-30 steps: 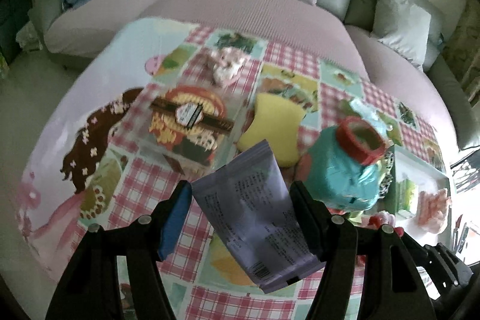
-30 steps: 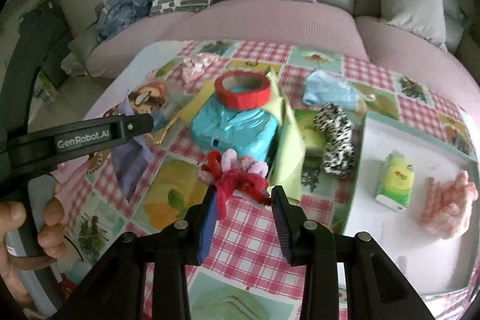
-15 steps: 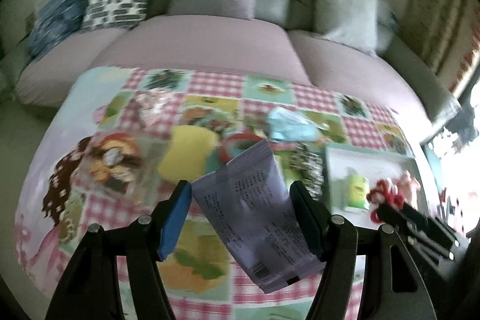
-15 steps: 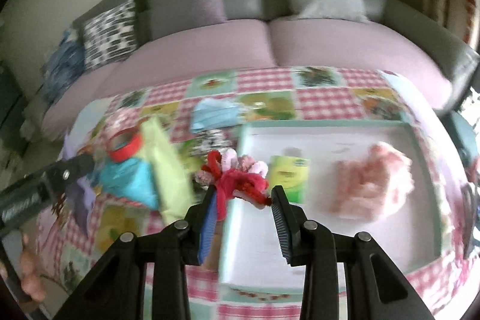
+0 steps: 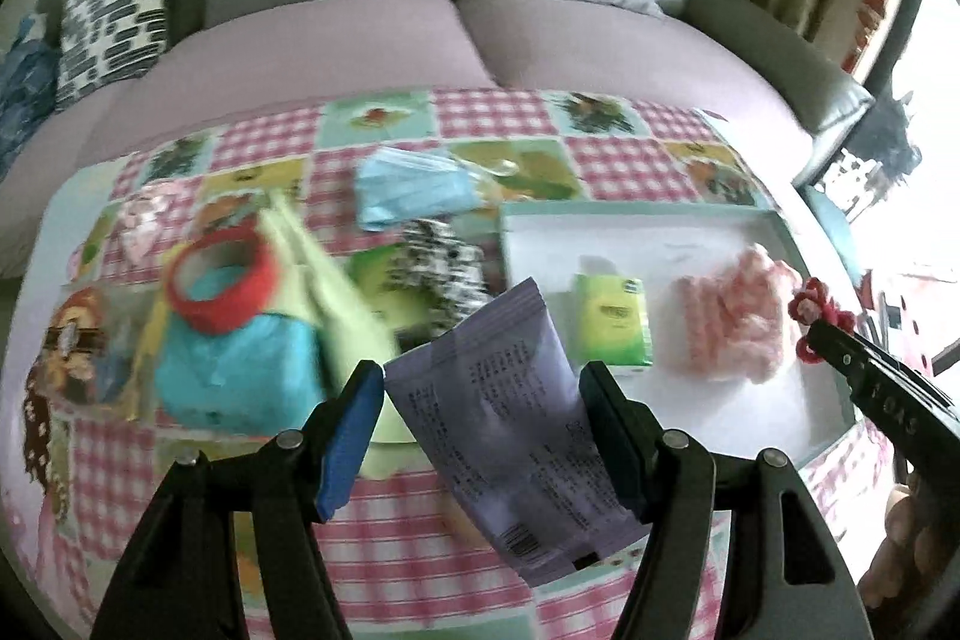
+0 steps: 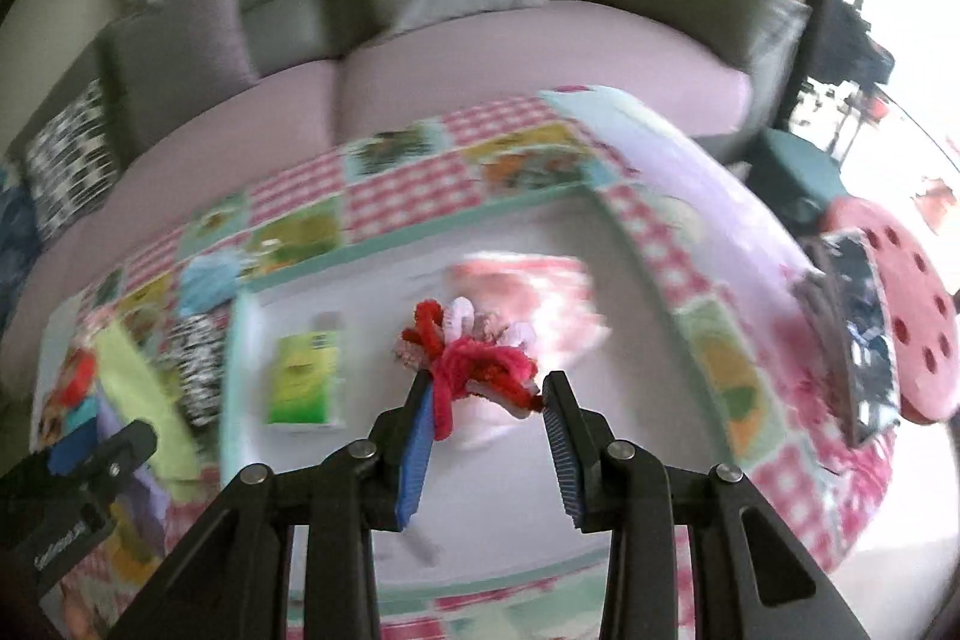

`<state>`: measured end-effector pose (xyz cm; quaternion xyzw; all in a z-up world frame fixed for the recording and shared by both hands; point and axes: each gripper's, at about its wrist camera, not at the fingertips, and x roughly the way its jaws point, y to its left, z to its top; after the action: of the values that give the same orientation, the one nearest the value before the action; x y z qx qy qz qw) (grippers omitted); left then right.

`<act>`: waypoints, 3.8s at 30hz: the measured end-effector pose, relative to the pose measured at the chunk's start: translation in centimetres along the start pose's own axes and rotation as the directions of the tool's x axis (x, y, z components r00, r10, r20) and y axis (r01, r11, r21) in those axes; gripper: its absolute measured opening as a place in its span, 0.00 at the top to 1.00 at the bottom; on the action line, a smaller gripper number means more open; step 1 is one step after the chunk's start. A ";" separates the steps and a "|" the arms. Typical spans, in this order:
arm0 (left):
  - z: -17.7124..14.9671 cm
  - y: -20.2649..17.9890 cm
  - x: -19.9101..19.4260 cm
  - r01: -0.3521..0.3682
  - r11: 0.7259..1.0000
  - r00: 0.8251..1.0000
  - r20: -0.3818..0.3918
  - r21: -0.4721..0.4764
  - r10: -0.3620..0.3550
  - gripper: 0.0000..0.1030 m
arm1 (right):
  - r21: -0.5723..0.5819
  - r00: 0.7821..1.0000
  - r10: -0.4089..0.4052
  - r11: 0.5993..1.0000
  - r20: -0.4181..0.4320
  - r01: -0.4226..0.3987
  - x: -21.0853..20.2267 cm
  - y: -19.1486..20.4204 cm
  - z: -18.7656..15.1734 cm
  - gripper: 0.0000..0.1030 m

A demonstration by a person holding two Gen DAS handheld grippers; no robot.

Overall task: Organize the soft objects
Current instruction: 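Carry the red toy in the right gripper and the packet in the left gripper over the tray, then open the right gripper releasing the red toy into the tray while the left gripper holds the packet, then open the left gripper releasing the lavender packet into the tray, then move the right gripper toward the leopard scrunchie while the left gripper approaches the red tape roll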

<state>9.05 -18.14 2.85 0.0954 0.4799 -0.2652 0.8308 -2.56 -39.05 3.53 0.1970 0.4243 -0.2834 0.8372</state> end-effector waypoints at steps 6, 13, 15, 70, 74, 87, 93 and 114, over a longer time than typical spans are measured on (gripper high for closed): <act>-0.2 -3.1 2.6 0.032 0.998 0.999 -0.034 0.054 -0.030 0.33 | 0.080 0.999 -0.048 0.996 -0.012 0.049 0.5 -3.4 0.0 0.63; -0.4 -5.0 3.7 0.043 0.994 0.999 -0.013 0.099 -0.041 0.33 | 0.123 0.995 -0.085 0.988 -0.056 0.092 2.0 -5.4 -0.3 0.63; -0.5 -5.4 4.1 0.051 0.993 0.999 -0.015 0.108 -0.049 0.33 | 0.123 0.993 -0.085 0.988 -0.083 0.095 3.1 -5.6 -0.5 0.63; 0.3 5.8 -3.7 -0.150 0.976 0.981 0.095 -0.160 0.166 0.17 | -0.185 0.990 0.113 0.975 -0.081 -0.126 1.4 7.2 -2.6 0.12; 0.0 8.4 -5.3 -0.170 0.964 0.974 0.117 -0.203 0.196 0.17 | -0.204 0.987 0.126 0.968 -0.100 -0.144 1.9 8.2 -3.1 0.11; -3.1 20.8 -5.4 -0.261 0.831 0.951 0.015 -0.492 0.308 0.16 | -0.288 0.971 0.181 0.932 -0.153 -0.219 2.9 12.9 -5.1 0.00; -4.5 23.6 -4.8 -0.251 0.782 0.954 -0.010 -0.571 0.299 0.07 | -0.267 0.956 0.266 0.919 -0.123 -0.290 2.7 14.7 -5.0 0.00; 3.3 20.5 -3.8 -0.222 0.861 0.966 0.018 -0.458 0.259 0.06 | -0.264 0.964 0.240 0.928 -0.115 -0.263 3.4 18.7 2.2 0.00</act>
<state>20.91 -0.96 5.80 -0.0518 0.4797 -0.0442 0.8748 12.39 -27.10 3.65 0.1422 0.4643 -0.1035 0.8680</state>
